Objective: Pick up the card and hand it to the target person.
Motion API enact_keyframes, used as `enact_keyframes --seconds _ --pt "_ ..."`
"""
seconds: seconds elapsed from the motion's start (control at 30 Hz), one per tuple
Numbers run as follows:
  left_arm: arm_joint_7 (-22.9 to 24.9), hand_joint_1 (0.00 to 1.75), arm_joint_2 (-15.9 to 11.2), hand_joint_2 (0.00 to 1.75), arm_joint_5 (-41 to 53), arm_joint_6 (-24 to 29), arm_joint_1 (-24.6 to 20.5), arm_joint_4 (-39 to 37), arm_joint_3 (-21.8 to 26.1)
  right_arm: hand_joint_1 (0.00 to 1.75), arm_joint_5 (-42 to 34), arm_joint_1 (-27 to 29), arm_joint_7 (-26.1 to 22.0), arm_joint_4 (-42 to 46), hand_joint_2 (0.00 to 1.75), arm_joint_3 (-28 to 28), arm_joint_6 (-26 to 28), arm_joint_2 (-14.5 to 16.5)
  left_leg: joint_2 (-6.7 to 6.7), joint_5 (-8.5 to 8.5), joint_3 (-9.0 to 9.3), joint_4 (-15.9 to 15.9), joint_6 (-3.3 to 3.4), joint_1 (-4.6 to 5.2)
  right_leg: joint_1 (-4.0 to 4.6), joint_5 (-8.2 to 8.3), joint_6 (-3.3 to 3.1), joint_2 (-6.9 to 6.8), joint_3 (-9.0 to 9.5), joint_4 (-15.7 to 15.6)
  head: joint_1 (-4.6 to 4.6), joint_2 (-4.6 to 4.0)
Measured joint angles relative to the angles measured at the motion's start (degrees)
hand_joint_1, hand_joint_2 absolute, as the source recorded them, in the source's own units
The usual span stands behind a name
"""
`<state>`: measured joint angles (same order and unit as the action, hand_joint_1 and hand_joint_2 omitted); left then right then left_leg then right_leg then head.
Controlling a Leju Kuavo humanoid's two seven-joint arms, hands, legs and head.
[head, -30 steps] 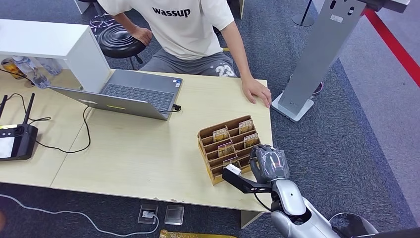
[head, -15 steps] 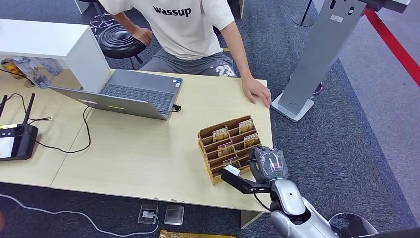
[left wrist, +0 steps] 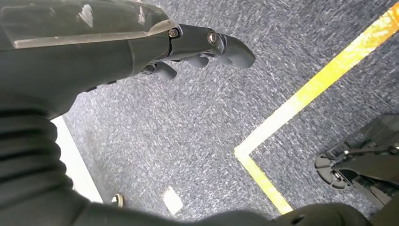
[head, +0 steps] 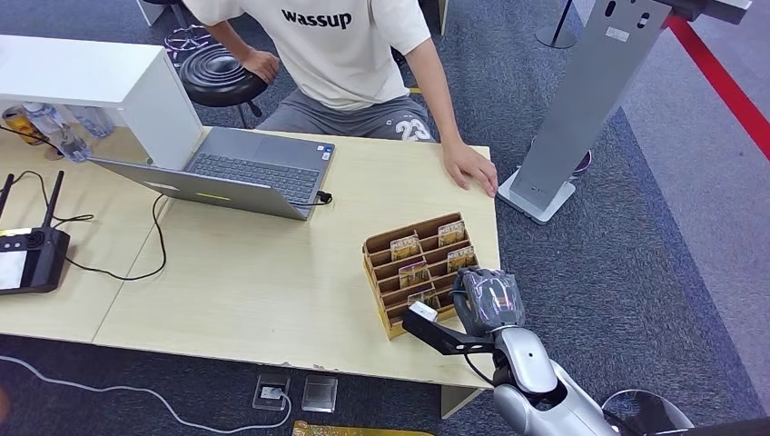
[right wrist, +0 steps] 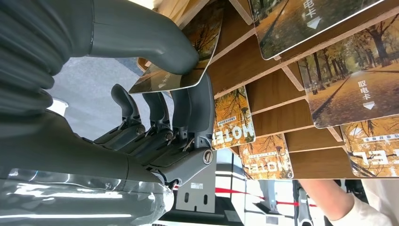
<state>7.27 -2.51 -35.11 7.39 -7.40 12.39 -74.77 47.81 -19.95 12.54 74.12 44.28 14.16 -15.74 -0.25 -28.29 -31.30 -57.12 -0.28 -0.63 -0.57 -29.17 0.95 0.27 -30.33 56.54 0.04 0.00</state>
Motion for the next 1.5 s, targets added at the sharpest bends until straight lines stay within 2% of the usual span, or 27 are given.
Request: enact_keyframes --seconds 0.27,0.53,0.73,0.93,1.1,1.3,1.4,1.5 --pt "0.1 0.0 0.0 1.75 0.23 0.11 0.01 0.0 0.1 1.43 -0.26 -0.2 0.48 0.41 1.75 -0.09 -1.56 -0.04 0.0 0.0 0.02 0.0 0.0 0.0 0.0 0.0 0.0 0.0 0.0 0.0 -0.03 0.0" --pt "0.25 0.0 -0.15 1.75 0.33 -0.6 0.04 0.0 0.27 1.43 -3.41 -2.32 3.71 5.04 1.75 -0.21 -10.36 -1.63 0.0 0.01 -0.01 -0.02 0.02 0.0 0.0 0.02 0.02 0.01 0.0 0.0 0.05 0.0" --pt "0.06 0.0 -0.37 1.75 0.3 -0.95 0.14 -0.01 0.39 1.43 -7.25 -6.92 7.51 11.1 1.75 -0.26 -17.8 -4.17 0.01 0.02 -0.02 -0.03 0.02 0.01 -0.01 0.03 0.03 0.01 -0.02 0.0 0.01 0.0" --pt "-0.23 0.0 -0.5 1.75 0.03 -1.13 0.2 0.0 0.47 1.43 -10.57 -13.15 9.77 16.95 1.75 -0.13 -20.78 -6.06 0.02 0.02 -0.03 -0.04 0.03 0.01 -0.01 0.04 0.02 0.02 -0.04 0.01 0.01 0.0" --pt "-0.61 0.0 -0.5 1.75 -0.49 -1.48 0.22 0.0 0.5 1.43 -11.67 -17.15 8.58 20.55 1.75 0.13 -18.14 -6.22 -0.04 0.03 -0.1 -0.04 0.05 0.01 -0.01 0.04 0.02 -0.03 -0.06 0.02 -0.02 0.0" --pt "-0.45 0.0 -0.48 1.75 -0.54 -1.98 0.01 0.0 0.5 1.43 -11.79 -17.85 3.25 19.46 1.75 1.4 -12.43 -4.21 -0.04 0.04 -0.15 -0.04 0.05 0.01 -0.01 0.04 0.02 -0.03 -0.09 0.02 0.12 0.0" --pt "-0.25 0.0 -0.48 1.75 -0.54 -2.53 -0.14 0.0 0.5 1.43 -11.76 -17.74 -1.1 16.41 1.75 2.08 -7.36 -2.39 -0.06 0.05 -0.16 -0.03 0.07 0.01 -0.01 0.04 0.02 -0.04 -0.09 0.02 0.04 0.0" --pt "-0.22 0.0 -0.42 1.75 -0.57 -2.88 -0.28 0.0 0.5 1.43 -11.4 -17.69 -7.01 11.54 1.75 2.41 0.2 -0.05 -0.06 0.05 -0.17 -0.03 0.07 0.0 0.0 0.04 0.02 -0.05 -0.09 0.03 0.01 0.0"
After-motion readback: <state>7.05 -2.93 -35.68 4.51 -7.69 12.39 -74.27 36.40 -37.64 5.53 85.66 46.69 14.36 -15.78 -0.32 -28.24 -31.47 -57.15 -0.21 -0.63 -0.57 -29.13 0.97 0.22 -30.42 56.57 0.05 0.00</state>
